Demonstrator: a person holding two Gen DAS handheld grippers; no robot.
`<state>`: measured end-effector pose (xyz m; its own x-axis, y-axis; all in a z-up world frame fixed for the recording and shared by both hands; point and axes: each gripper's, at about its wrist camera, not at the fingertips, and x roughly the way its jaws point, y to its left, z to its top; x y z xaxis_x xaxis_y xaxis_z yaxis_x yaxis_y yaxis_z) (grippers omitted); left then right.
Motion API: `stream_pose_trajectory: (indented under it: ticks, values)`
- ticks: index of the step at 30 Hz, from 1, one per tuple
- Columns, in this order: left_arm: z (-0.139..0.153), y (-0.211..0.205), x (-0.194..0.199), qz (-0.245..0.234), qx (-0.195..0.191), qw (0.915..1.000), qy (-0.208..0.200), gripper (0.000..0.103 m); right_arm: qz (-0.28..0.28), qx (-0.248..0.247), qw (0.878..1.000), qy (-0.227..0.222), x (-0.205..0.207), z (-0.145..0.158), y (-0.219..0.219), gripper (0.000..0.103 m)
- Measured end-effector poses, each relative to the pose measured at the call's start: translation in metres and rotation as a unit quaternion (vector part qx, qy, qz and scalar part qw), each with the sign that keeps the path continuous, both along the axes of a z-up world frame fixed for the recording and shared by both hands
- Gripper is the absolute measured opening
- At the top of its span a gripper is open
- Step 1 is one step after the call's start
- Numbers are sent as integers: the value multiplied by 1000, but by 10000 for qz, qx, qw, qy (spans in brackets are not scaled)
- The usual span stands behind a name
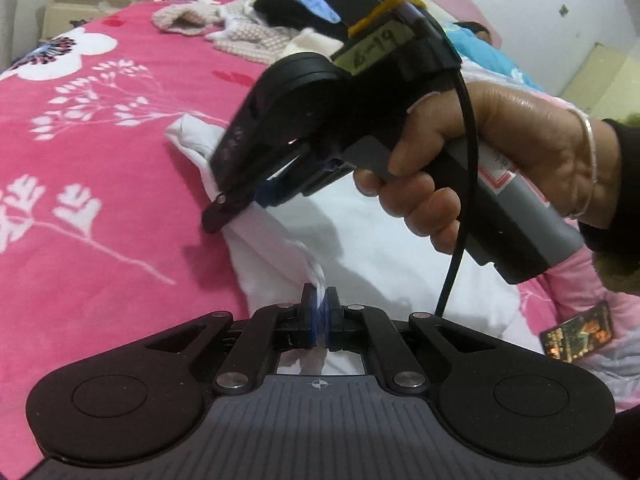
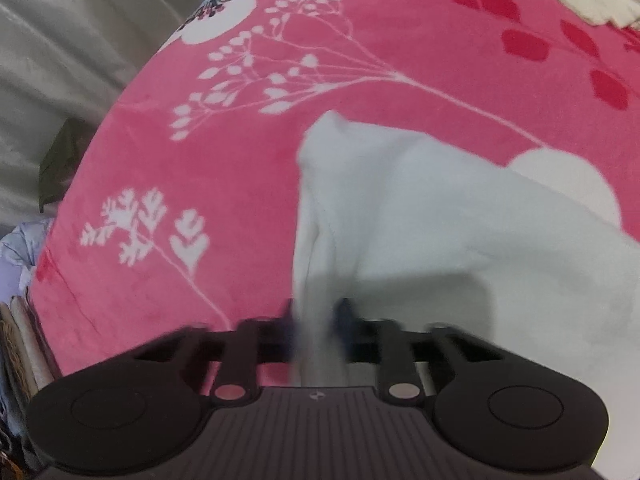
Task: Fold clothes
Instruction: 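Grasp the folded shirt edge with the left gripper while the right gripper grasps beside it, then lift the held shirt edge with both grippers and fold it over the shirt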
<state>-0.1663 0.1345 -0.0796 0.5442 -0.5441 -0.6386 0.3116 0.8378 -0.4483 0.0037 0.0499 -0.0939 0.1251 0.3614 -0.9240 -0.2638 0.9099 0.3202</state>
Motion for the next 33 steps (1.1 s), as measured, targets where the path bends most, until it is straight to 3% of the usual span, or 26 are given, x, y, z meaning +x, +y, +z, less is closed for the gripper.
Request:
stream_pose_trajectory:
  ticks: [10, 18, 24, 33]
  values:
    - [18, -39, 9, -685, -566, 9960, -78, 1, -87, -32, 9988, -477, -19, 42, -70, 5]
    - [31, -104, 25, -1713, -769, 9822, -25, 1, -568, -249, 9932, -982, -60, 78, -148, 4]
    - [25, -161, 34, -2400, -714, 9681, 125, 1, -1345, -140, 9843, -1133, -87, 70, -218, 4]
    - [7, -223, 49, -2910, -585, 9542, 375, 1, -2195, 188, 9672, -1261, -110, 44, -299, 4]
